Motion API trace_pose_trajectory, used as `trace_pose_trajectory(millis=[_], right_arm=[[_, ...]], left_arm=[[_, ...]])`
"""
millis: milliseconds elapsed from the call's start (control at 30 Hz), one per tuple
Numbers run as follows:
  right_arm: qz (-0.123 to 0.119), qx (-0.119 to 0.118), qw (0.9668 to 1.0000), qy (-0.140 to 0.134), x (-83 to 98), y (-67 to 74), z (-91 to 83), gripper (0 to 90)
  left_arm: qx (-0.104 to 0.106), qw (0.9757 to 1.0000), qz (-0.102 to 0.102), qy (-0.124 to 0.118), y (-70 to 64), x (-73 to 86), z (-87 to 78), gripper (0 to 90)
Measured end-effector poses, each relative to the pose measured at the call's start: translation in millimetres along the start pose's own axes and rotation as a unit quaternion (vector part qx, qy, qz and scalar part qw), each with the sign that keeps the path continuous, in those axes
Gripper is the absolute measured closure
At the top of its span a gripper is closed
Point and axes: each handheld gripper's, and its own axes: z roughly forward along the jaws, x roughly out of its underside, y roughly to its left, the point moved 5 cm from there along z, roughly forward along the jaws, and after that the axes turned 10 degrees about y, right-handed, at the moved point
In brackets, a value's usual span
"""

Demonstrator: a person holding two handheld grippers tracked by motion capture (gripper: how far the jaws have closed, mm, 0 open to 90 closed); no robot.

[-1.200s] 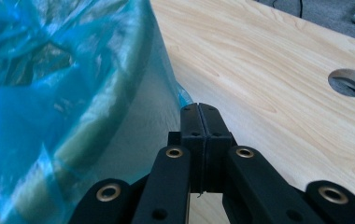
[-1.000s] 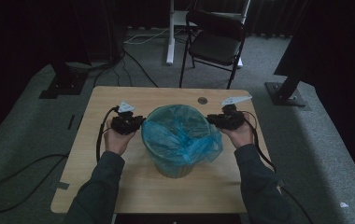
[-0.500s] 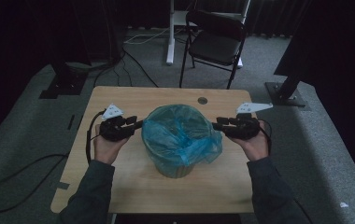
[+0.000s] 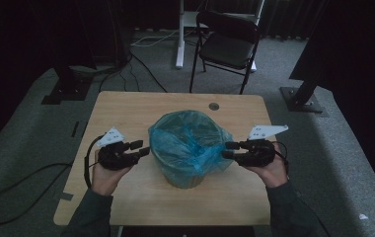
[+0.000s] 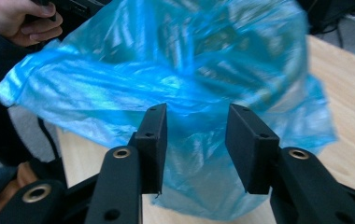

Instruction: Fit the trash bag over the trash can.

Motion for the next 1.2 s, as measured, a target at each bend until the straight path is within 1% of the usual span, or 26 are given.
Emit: trace_pose_trajectory(millis=[67, 100, 133, 233, 267, 367, 467, 500, 533, 567, 600, 667, 700, 733, 767, 833, 900, 967, 1000, 1100, 1133, 1167, 1200], right_arm=[[-0.002, -0.005, 1.0000, 0.006, 2.0, 2.2, 3.0, 56.3], [-0.002, -0.005, 1.0000, 0.006, 2.0, 2.2, 3.0, 56.3], [-0.006, -0.008, 0.9999, 0.012, 3.6, 3.6, 5.5, 58.8], [-0.018, -0.013, 0.9996, 0.016, 5.4, 5.5, 7.2, 72.4], [-0.018, -0.013, 0.9996, 0.016, 5.4, 5.5, 7.2, 72.4], [-0.032, -0.023, 0.9990, 0.023, 8.1, 8.9, 7.1, 82.3], [-0.044, -0.028, 0.9981, 0.034, 10.5, 12.6, 9.4, 87.0], [-0.044, -0.028, 0.9981, 0.034, 10.5, 12.6, 9.4, 87.0], [-0.047, -0.030, 0.9977, 0.038, 11.4, 13.8, 10.7, 87.6], [-0.050, -0.036, 0.9970, 0.046, 14.1, 14.8, 14.5, 88.8], [-0.050, -0.038, 0.9968, 0.050, 15.6, 14.8, 16.5, 89.0], [-0.049, -0.042, 0.9963, 0.058, 18.7, 14.1, 21.3, 89.1], [-0.049, -0.042, 0.9963, 0.058, 18.7, 14.1, 21.3, 89.1], [-0.048, -0.043, 0.9959, 0.063, 20.4, 13.7, 23.7, 89.1], [-0.046, -0.046, 0.9952, 0.074, 23.5, 12.9, 28.5, 89.1], [-0.044, -0.045, 0.9948, 0.080, 25.6, 11.3, 32.2, 89.1], [-0.041, -0.043, 0.9946, 0.085, 27.2, 9.5, 35.2, 89.1], [-0.040, -0.039, 0.9945, 0.089, 28.4, 7.9, 36.5, 89.2], [-0.035, -0.037, 0.9941, 0.096, 31.7, 4.8, 38.1, 89.5], [-0.030, -0.034, 0.9941, 0.099, 33.8, 2.1, 39.0, 89.7], [-0.020, -0.026, 0.9940, 0.105, 37.1, -3.1, 40.2, 89.8], [-0.020, -0.026, 0.9940, 0.105, 37.1, -3.1, 40.2, 89.8], [-0.012, -0.022, 0.9940, 0.106, 39.5, -7.4, 40.7, 89.8]], left_arm=[[0.012, 0.9999, 0.001, 0.002, -5.9, 3.2, -0.7, 56.0], [0.012, 0.9999, 0.001, 0.002, -5.9, 3.2, -0.7, 55.8], [0.027, 0.9996, 0.002, 0.006, -11.5, 5.8, -0.1, 55.6], [0.047, 0.9988, 0.009, 0.015, -20.6, 9.7, 4.3, 54.7], [0.047, 0.9988, 0.009, 0.015, -20.6, 9.7, 4.3, 54.6], [0.060, 0.9977, 0.019, 0.025, -29.7, 13.2, 10.8, 53.9], [0.070, 0.9965, 0.028, 0.037, -38.0, 15.3, 17.7, 53.6], [0.070, 0.9965, 0.028, 0.037, -38.0, 15.3, 17.7, 53.6], [0.068, 0.9959, 0.038, 0.046, -44.1, 16.9, 23.2, 53.6], [0.066, 0.9956, 0.042, 0.051, -46.3, 17.4, 25.5, 54.3], [0.062, 0.9955, 0.044, 0.056, -48.1, 18.1, 27.5, 56.2], [0.056, 0.9951, 0.050, 0.064, -50.8, 19.5, 30.3, 62.6], [0.056, 0.9951, 0.050, 0.064, -50.8, 19.5, 30.3, 67.2], [0.051, 0.9946, 0.057, 0.070, -52.5, 20.8, 32.8, 67.2], [0.050, 0.9944, 0.059, 0.072, -53.1, 21.1, 33.9, 76.4], [0.043, 0.9939, 0.064, 0.078, -53.4, 22.0, 37.6, 83.6], [0.043, 0.9935, 0.065, 0.083, -53.1, 23.4, 40.8, 89.6], [0.039, 0.9931, 0.067, 0.088, -52.7, 24.4, 42.0, 89.8], [0.034, 0.9928, 0.068, 0.093, -52.1, 26.0, 43.3, 89.8], [0.028, 0.9924, 0.067, 0.099, -49.8, 28.4, 45.2, 89.9], [0.025, 0.9924, 0.062, 0.104, -47.7, 30.2, 47.0, 89.9], [0.025, 0.9924, 0.062, 0.104, -47.7, 30.2, 47.0, 89.9], [0.018, 0.9922, 0.056, 0.109, -44.4, 32.4, 48.5, 89.8]])
